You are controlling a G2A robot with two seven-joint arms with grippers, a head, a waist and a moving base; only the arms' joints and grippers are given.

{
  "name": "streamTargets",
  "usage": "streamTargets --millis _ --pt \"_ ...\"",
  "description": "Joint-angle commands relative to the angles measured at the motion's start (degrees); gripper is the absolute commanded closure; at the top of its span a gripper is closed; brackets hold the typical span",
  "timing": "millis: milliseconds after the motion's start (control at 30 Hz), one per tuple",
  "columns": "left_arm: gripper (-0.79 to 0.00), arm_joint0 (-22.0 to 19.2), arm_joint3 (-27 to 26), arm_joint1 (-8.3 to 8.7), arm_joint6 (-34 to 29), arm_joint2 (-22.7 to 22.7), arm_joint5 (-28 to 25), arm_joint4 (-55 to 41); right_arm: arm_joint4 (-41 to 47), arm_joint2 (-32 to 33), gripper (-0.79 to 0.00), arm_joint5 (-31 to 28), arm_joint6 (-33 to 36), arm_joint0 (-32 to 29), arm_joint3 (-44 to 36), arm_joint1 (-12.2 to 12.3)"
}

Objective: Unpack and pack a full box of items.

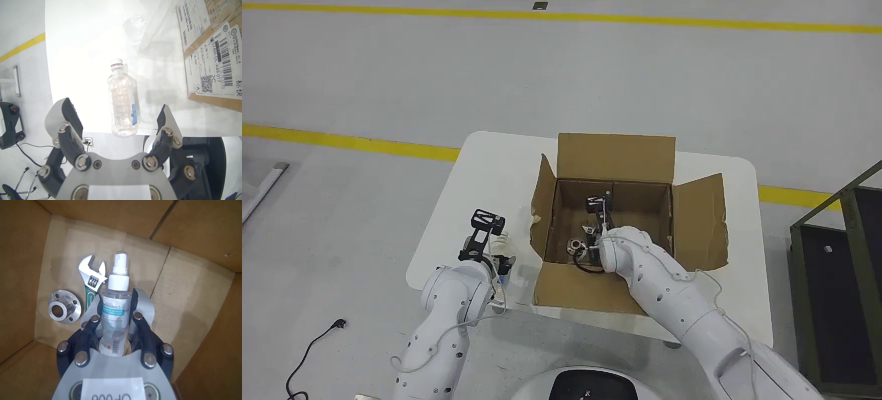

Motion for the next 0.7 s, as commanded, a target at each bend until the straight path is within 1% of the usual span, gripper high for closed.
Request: streamTargets --millis 0,167,233,367,400,500,533,667 --pt "-0.785 0.0 0.0 0.00 0.0 0.0 0.0 0.0 0.0 0.9 0.000 0.0 -0.4 0.1 -1.1 0.1" --pt "-0.785 0.0 0.0 0.00 0.0 0.0 0.0 0.0 -1.3 3.6 0.000 0.0 -0.4 -0.4 -5.5 0.9" --pt "-0.785 0.0 0.0 0.00 0.0 0.0 0.0 0.0 -1.8 5.4 0.000 -0.1 -0.1 -1.0 -8.7 1.5" --pt "-0.785 0.0 0.0 0.00 0.0 0.0 0.0 0.0 -3.7 9.9 0.000 -0.5 0.2 -3.7 -17.5 3.1" --pt "-0.785 0.0 0.0 0.00 0.0 0.0 0.0 0.0 -4.3 11.7 0.000 -0.9 0.4 -5.0 -20.9 3.8" --pt "-0.785 0.0 0.0 0.00 0.0 0.0 0.0 0.0 -6.3 15.2 0.000 -2.8 1.0 -8.4 -27.4 5.0" --pt "-0.785 0.0 0.0 0.00 0.0 0.0 0.0 0.0 -7.0 16.0 0.000 -3.4 1.6 -9.4 -28.8 5.4" --pt "-0.785 0.0 0.0 0.00 0.0 0.0 0.0 0.0 -7.0 16.0 0.000 -3.4 1.6 -9.4 -28.8 5.4"
